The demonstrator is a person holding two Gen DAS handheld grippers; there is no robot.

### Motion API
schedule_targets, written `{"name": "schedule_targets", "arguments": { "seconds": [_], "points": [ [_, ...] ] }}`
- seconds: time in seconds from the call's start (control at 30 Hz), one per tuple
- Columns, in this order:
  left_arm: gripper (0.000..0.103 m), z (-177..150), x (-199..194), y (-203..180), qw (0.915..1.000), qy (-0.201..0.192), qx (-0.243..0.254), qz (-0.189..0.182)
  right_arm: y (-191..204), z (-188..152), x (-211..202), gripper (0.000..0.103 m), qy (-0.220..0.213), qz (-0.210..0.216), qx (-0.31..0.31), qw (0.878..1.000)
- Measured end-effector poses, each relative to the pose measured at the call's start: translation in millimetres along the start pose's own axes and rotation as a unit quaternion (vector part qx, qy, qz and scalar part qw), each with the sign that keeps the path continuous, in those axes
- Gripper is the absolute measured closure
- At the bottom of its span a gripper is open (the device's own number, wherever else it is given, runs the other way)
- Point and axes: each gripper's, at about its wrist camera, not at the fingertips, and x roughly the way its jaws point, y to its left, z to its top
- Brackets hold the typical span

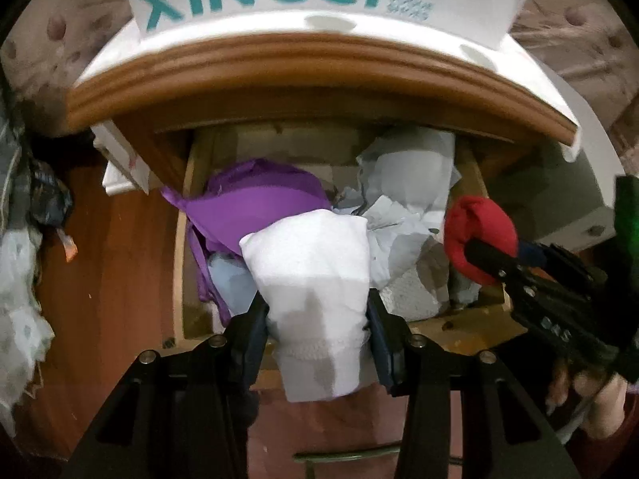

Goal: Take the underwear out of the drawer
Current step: 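Lift the white socks with the left tool and drop them into the shoe box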

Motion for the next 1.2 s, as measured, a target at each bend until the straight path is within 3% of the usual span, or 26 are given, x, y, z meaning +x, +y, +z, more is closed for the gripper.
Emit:
{"name": "schedule_targets", "arguments": {
  "seconds": [0.23,0.4,0.53,0.67,0.93,1.1,1.2],
  "points": [
    [0.061,3,-38,6,0.9991,-0.039,0.011,-0.012,1,0,1,0.057,0.000,0.000,-0.001,1.000],
    [0.061,19,-86,18,0.9957,-0.092,0.010,-0.005,1,0,1,0.057,0.001,-0.001,-0.002,1.000],
    [0.061,44,-133,29,0.9897,-0.143,0.010,-0.001,1,0,2,0.057,0.001,-0.003,-0.003,1.000],
    [0.061,87,-171,43,0.9812,-0.191,0.005,0.028,4,0,3,0.057,0.002,-0.009,-0.009,1.000],
    [0.061,181,-173,64,0.9770,-0.203,-0.010,0.063,5,0,6,0.057,0.004,-0.011,-0.009,1.000],
    [0.061,218,-161,63,0.9769,-0.207,-0.007,0.052,1,1,7,0.057,0.006,-0.006,0.001,1.000],
    [0.061,235,-144,60,0.9779,-0.199,0.003,0.064,0,1,8,0.057,0.007,-0.006,0.003,1.000]
  ]
}}
